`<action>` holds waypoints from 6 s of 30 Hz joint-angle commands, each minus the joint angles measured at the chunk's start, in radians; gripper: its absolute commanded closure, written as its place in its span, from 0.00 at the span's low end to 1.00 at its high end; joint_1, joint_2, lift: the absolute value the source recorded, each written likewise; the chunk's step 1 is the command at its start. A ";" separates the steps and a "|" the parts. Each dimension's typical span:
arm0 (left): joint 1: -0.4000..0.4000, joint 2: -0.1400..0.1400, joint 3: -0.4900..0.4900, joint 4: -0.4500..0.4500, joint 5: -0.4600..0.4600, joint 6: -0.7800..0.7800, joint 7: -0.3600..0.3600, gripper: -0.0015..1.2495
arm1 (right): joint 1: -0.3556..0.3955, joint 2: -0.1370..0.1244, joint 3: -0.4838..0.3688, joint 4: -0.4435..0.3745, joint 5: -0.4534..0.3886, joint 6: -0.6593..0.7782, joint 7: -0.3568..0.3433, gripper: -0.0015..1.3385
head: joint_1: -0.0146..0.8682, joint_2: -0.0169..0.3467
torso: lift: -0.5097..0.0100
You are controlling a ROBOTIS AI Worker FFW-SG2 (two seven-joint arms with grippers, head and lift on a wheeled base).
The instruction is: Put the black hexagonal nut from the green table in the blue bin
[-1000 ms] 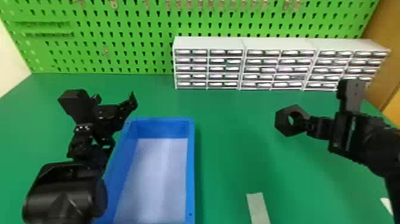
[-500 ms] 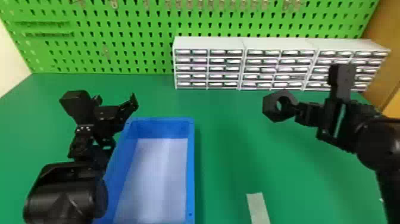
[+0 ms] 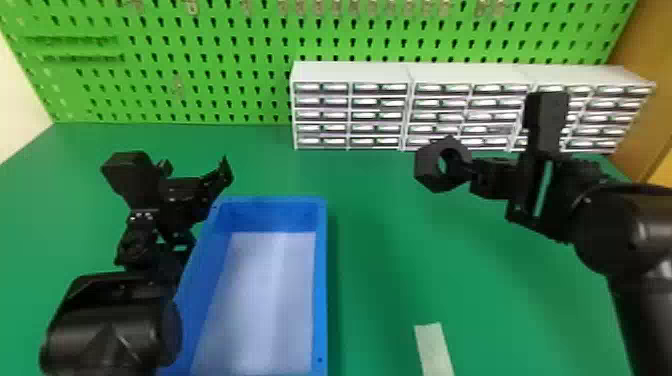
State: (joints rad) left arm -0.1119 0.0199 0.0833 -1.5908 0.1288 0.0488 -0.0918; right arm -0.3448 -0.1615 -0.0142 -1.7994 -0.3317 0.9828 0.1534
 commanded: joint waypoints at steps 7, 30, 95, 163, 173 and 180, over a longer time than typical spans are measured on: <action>0.001 0.000 0.000 0.000 -0.002 -0.001 0.000 0.14 | -0.022 -0.001 0.062 0.000 -0.047 -0.004 0.000 0.76 | 0.79 0.19 | 0.79; 0.001 0.000 0.000 0.002 -0.008 0.000 0.000 0.14 | -0.054 -0.010 0.191 0.009 -0.155 0.002 0.002 0.76 | 0.79 0.19 | 0.79; -0.002 0.002 0.001 0.002 -0.011 0.000 0.000 0.14 | -0.164 0.002 0.510 0.244 -0.276 0.008 0.218 0.76 | 0.79 0.19 | 0.79; 0.001 0.002 0.000 0.002 -0.009 0.000 -0.003 0.14 | -0.112 0.037 0.188 0.155 -0.087 -0.064 0.232 0.30 | 0.79 0.19 | 0.79; 0.001 0.002 0.000 0.002 -0.009 0.002 -0.003 0.14 | -0.091 0.039 0.103 0.114 -0.007 -0.067 0.232 0.29 | 0.79 0.19 | 0.79; 0.001 0.002 -0.002 0.002 -0.011 0.003 -0.003 0.14 | -0.074 0.037 0.045 0.091 0.031 -0.067 0.232 0.29 | 0.79 0.19 | 0.79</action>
State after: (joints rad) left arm -0.1104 0.0215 0.0826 -1.5892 0.1189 0.0516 -0.0951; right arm -0.4276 -0.1237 0.0633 -1.6939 -0.3259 0.9158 0.3850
